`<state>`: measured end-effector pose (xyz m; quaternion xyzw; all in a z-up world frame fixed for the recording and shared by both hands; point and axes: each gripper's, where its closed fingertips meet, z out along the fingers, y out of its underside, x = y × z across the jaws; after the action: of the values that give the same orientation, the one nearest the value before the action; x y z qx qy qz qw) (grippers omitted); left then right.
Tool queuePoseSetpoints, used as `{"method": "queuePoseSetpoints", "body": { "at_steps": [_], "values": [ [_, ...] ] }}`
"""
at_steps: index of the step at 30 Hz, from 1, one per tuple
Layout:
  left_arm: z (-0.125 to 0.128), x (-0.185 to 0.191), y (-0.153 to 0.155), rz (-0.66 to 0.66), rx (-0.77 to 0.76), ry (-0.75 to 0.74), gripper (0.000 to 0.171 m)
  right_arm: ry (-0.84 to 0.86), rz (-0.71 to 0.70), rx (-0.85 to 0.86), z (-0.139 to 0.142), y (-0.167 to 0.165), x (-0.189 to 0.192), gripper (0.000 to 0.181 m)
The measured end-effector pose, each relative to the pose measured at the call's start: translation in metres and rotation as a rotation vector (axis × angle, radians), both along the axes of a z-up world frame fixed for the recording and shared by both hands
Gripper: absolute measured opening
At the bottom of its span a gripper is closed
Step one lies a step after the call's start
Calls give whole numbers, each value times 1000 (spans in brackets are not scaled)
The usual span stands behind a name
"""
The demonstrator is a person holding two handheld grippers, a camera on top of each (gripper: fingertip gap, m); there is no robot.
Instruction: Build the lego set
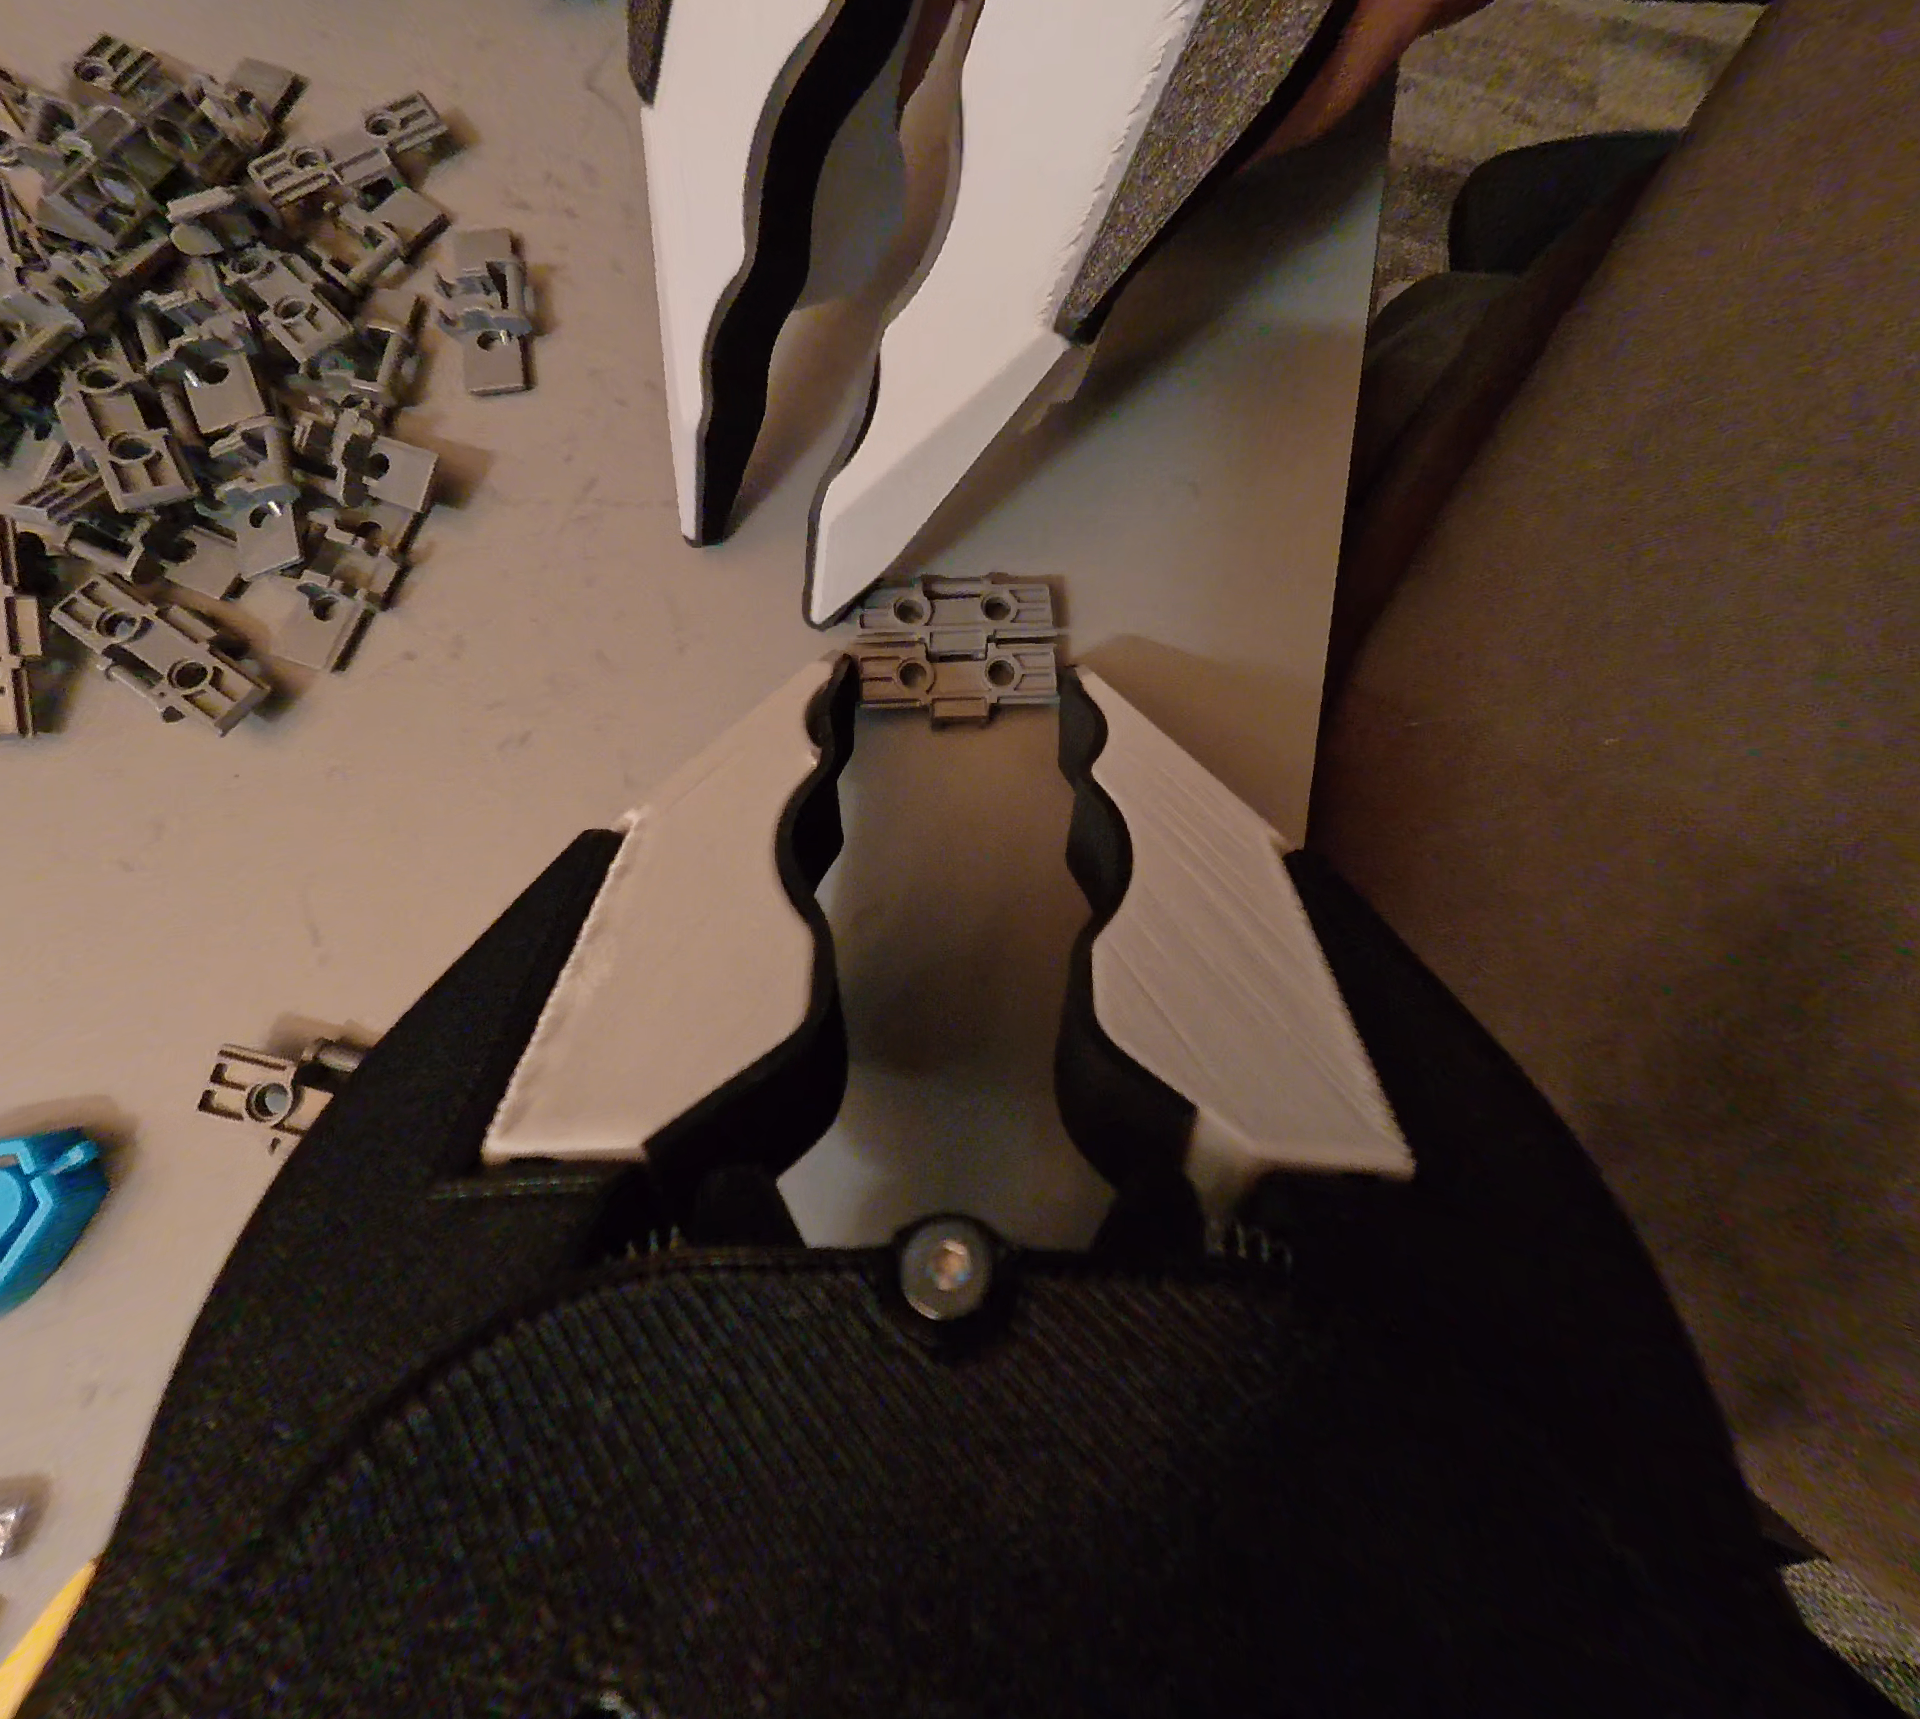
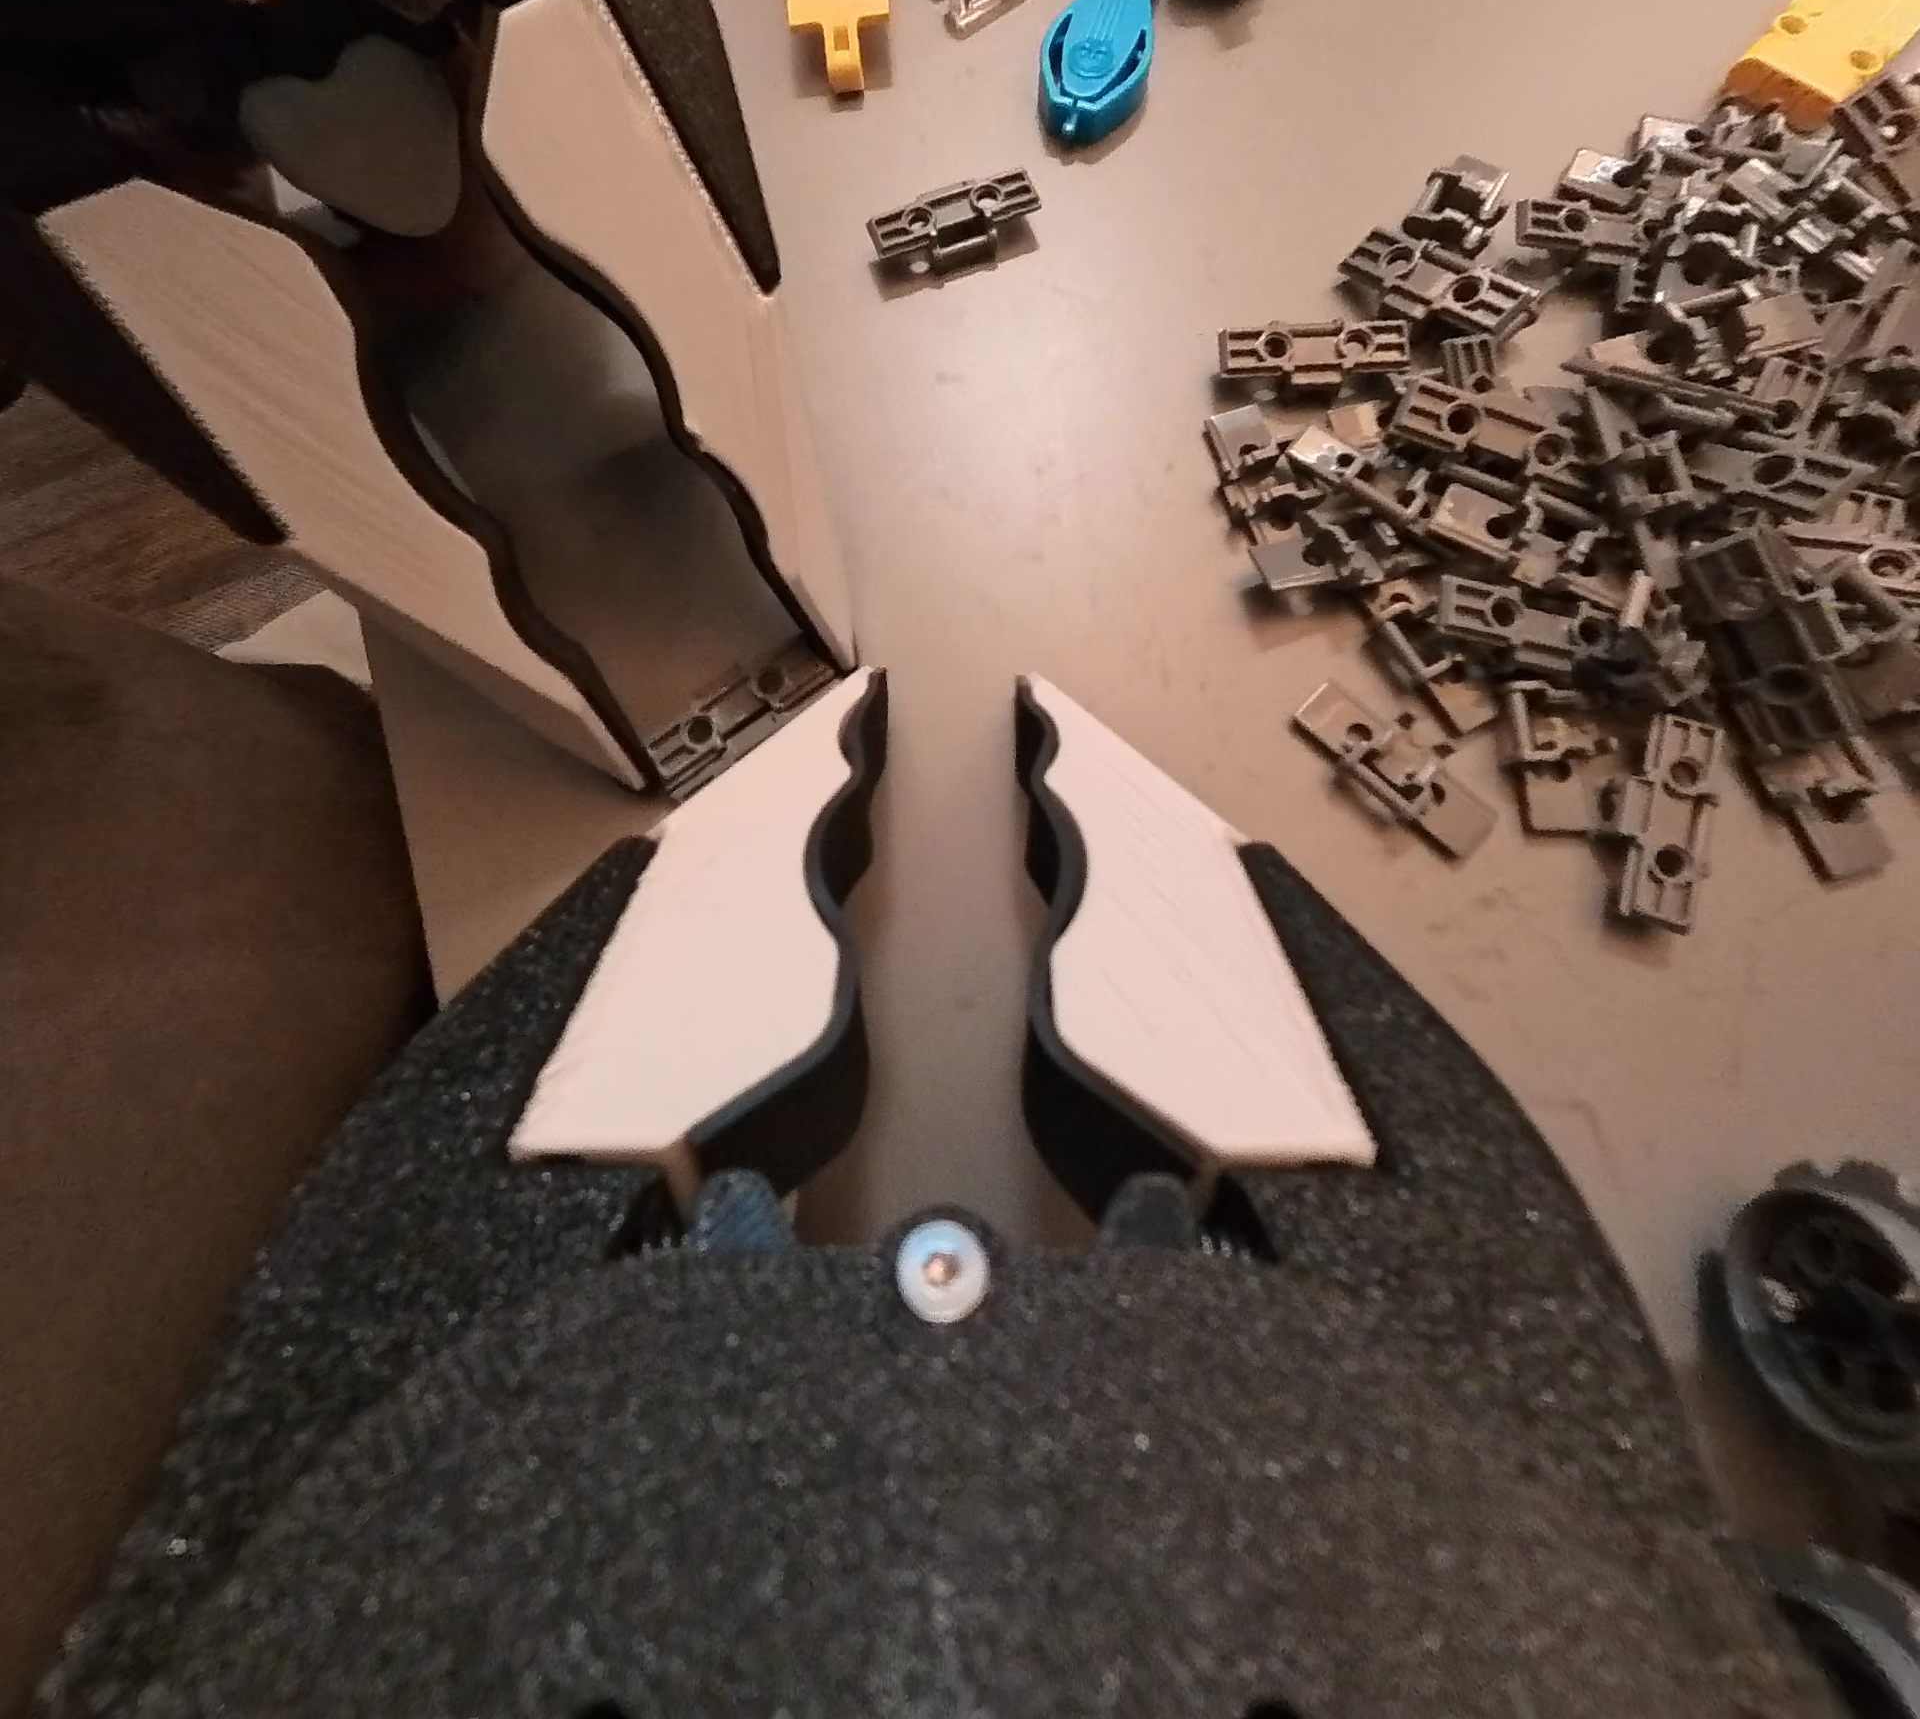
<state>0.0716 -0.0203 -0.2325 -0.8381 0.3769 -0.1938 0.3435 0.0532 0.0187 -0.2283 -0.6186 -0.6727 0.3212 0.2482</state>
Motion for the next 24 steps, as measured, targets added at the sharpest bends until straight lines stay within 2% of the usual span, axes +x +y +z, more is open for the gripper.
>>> {"method": "queuePoseSetpoints", "body": {
  "at_steps": [24],
  "values": [
    [0,0,0,-1,2,2,36,-8,-5,-35,-1,1,-2,25]
  ]
}}
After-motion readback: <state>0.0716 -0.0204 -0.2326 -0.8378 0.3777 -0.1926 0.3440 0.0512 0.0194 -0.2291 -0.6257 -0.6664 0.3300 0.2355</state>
